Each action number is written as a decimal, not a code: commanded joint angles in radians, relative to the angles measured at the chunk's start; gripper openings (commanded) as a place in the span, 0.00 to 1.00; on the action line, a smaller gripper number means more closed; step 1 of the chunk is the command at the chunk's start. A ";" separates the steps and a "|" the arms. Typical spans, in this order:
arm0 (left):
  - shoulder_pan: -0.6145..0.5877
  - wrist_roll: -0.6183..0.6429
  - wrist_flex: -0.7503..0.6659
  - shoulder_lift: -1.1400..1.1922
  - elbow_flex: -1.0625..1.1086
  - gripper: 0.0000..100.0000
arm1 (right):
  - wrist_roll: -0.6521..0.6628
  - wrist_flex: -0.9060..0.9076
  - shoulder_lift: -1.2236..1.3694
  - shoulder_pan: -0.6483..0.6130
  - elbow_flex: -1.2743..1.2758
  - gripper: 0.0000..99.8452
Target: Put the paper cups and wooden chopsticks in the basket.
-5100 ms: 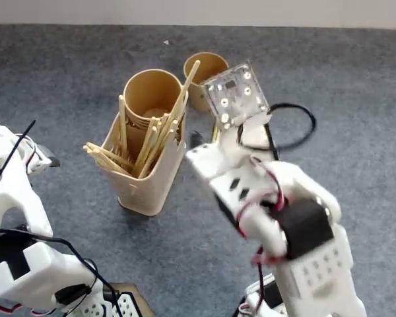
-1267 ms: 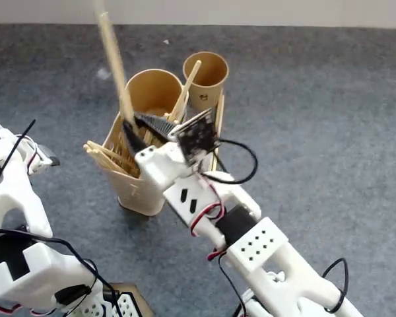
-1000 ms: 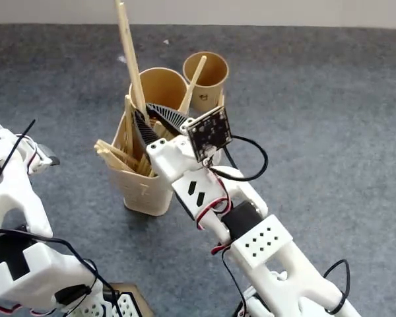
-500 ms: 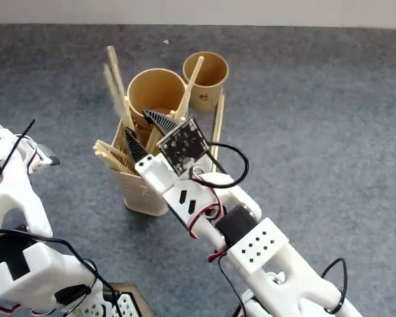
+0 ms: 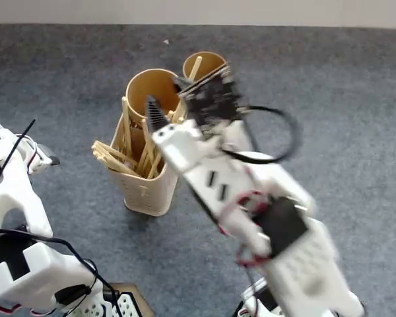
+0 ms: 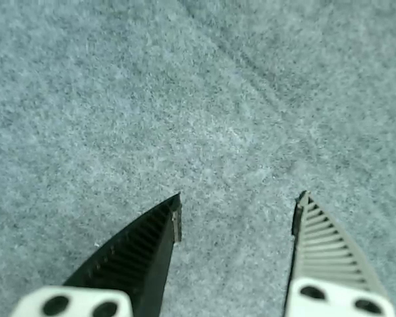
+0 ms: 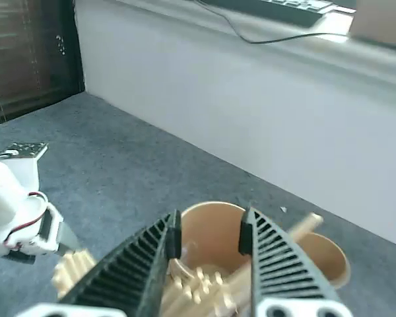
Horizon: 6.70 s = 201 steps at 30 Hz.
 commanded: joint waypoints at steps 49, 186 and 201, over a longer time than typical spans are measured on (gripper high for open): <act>0.047 0.005 -0.011 -0.016 -0.002 0.29 | -0.279 -0.300 0.981 0.263 0.269 0.03; 0.369 -0.305 0.588 -0.016 -1.353 0.29 | 0.170 0.268 -0.151 0.636 0.455 0.21; 0.750 -0.333 0.675 -0.022 -1.440 0.29 | 0.170 -0.326 -0.142 0.621 1.188 0.21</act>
